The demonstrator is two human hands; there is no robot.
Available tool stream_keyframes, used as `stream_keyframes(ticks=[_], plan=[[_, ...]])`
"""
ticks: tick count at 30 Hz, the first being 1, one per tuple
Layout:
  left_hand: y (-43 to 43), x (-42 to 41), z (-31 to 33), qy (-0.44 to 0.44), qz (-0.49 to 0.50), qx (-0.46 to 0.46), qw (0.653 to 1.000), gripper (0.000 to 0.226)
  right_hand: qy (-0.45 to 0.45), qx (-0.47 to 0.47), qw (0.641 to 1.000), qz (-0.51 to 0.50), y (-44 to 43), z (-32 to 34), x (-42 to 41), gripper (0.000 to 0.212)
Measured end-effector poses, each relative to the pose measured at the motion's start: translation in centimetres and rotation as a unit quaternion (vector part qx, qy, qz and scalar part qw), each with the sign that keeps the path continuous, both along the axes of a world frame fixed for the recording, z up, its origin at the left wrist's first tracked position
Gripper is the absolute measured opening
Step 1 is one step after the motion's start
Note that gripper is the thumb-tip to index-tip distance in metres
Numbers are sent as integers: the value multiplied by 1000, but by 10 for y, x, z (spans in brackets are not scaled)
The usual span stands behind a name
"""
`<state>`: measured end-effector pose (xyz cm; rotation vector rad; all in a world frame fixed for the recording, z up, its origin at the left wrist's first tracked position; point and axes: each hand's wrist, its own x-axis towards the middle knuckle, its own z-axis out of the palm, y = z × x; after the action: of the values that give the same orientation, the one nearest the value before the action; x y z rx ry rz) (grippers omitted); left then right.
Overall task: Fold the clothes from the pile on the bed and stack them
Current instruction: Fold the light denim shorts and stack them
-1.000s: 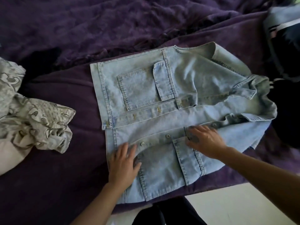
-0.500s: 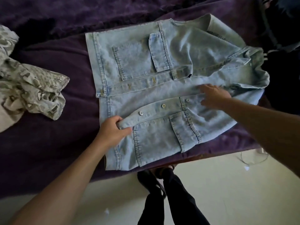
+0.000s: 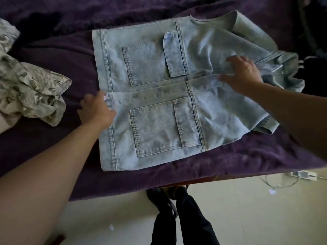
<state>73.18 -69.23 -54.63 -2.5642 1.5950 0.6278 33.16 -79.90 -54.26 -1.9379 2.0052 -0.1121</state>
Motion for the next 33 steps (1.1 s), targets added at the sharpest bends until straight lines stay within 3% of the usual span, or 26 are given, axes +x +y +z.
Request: stream_keyframes(ticks=[3,5,7,8,11,14,16,18,21,23,25,28,31,33], plan=[[37,-35,-7,-25,-144,-2,989,60,24,-49,996,68,33,-10,-14,54],[70,-63,-16,-11,-207,49,977,59,52,-1,996,79,59,-17,-44,57],[97,-86,-25,-16,-234,121,965,60,51,72,996,8,71,-20,-80,56],[105,-94,-28,-23,-232,142,962,60,36,64,996,-53,72,-18,-97,52],[100,-115,-24,-31,-181,125,975,54,28,-79,981,-176,62,-3,-139,50],[81,-151,-15,-5,-207,42,977,49,-2,-150,972,-181,36,8,-162,62],[68,-185,-10,35,-241,-11,970,49,-4,-147,985,-92,13,10,-163,81],[50,-219,-11,53,-258,-55,963,49,33,-121,989,83,-7,7,-148,97],[24,-272,-21,55,-265,-15,962,54,120,-66,934,330,-20,-10,-135,76],[18,-297,-31,36,-282,53,957,56,150,-24,912,381,-23,-18,-157,58],[11,-312,-39,26,-294,111,949,57,104,-13,938,331,-35,-21,-197,45],[3,-310,-43,27,-297,156,942,60,-5,-5,990,143,-53,-22,-225,23],[4,-306,-37,37,-299,170,938,59,-64,-10,996,-65,-70,-22,-228,26],[9,-308,-26,40,-298,126,945,52,-50,-85,992,-76,-65,-11,-231,25]])
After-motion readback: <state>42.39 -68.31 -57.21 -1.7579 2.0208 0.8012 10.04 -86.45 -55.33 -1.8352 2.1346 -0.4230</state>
